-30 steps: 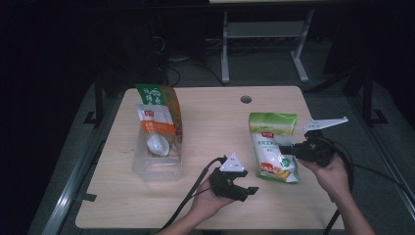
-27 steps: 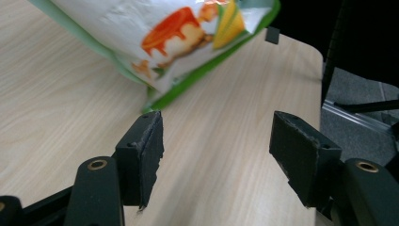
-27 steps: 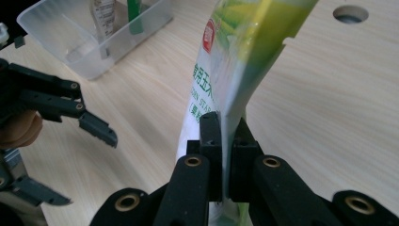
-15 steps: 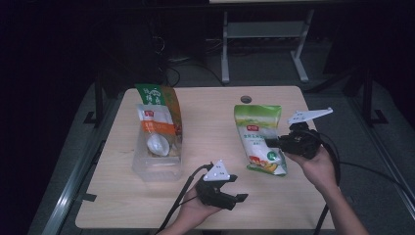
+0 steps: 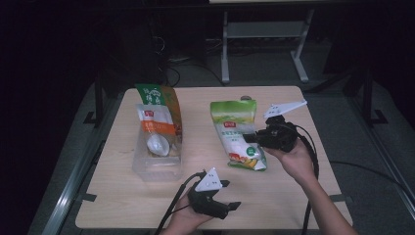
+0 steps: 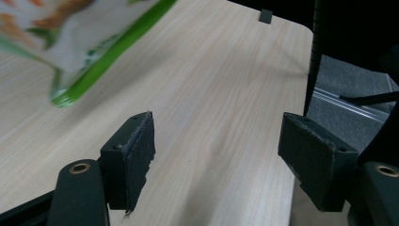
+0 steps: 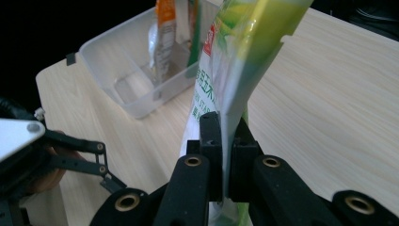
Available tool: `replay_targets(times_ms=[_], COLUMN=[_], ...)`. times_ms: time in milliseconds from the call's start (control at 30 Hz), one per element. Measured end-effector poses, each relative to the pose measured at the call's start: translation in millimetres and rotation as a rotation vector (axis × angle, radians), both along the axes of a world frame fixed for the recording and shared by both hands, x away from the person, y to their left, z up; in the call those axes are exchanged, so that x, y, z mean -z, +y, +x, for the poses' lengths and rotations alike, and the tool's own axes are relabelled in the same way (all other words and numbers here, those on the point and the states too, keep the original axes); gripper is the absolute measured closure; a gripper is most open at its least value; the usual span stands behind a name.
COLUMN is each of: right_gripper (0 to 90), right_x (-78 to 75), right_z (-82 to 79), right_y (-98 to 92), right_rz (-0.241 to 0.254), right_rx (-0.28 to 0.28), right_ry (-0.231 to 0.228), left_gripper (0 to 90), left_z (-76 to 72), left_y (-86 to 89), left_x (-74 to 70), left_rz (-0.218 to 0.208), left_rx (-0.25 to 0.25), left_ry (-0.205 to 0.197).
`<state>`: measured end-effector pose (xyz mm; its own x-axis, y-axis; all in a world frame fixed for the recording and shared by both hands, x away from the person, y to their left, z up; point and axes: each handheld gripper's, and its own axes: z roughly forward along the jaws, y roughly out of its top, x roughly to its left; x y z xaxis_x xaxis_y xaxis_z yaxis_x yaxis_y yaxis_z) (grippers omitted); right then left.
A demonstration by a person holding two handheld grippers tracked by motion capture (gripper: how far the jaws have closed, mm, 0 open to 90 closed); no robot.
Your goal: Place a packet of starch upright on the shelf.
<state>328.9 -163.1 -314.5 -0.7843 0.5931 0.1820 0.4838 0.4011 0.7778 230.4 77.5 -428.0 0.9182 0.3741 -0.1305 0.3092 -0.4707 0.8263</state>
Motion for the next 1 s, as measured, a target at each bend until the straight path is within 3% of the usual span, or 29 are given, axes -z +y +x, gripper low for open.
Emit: replay_targets(times_ms=[200, 600, 1000], right_gripper=[87.0, 87.0, 87.0], right_x=[-5.8, -19.6, -28.8], right_z=[1.3, 4.7, 7.0], right_y=[20.3, 58.8, 87.9], right_rz=[0.012, 0.024, 0.035], right_rx=[-0.037, -0.118, -0.173], right_ry=[-0.007, -0.035, -0.052], left_gripper=[26.4, 25.3, 24.5], left_z=[-6.0, -11.8, -13.9], left_y=[5.5, 17.0, 23.2], left_x=[0.7, 0.7, 1.9], left_rz=[-0.014, -0.003, -0.014], left_rx=[-0.006, -0.002, -0.016], left_ry=[0.01, 0.002, 0.012])
